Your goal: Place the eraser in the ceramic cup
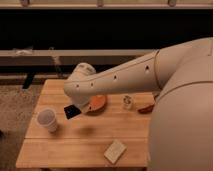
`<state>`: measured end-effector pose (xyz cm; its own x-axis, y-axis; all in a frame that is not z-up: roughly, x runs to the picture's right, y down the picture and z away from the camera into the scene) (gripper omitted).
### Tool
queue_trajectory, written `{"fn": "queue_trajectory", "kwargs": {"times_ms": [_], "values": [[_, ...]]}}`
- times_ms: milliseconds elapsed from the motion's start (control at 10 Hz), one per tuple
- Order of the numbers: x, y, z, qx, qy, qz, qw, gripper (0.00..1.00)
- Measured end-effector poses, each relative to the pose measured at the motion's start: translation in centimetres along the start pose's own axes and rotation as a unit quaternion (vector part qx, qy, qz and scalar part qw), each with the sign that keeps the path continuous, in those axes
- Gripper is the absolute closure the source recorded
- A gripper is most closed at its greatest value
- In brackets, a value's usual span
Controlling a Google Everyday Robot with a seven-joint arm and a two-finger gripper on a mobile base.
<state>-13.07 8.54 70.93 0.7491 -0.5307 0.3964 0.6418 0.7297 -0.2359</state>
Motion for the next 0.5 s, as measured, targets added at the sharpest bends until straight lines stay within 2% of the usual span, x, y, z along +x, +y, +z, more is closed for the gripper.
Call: {"fn": "queue_trajectory", "kwargs": {"times_ms": [500], "values": [[-3.0, -3.7, -1.5, 0.016, 0.01, -0.057, 0.9982, 1.0]]}}
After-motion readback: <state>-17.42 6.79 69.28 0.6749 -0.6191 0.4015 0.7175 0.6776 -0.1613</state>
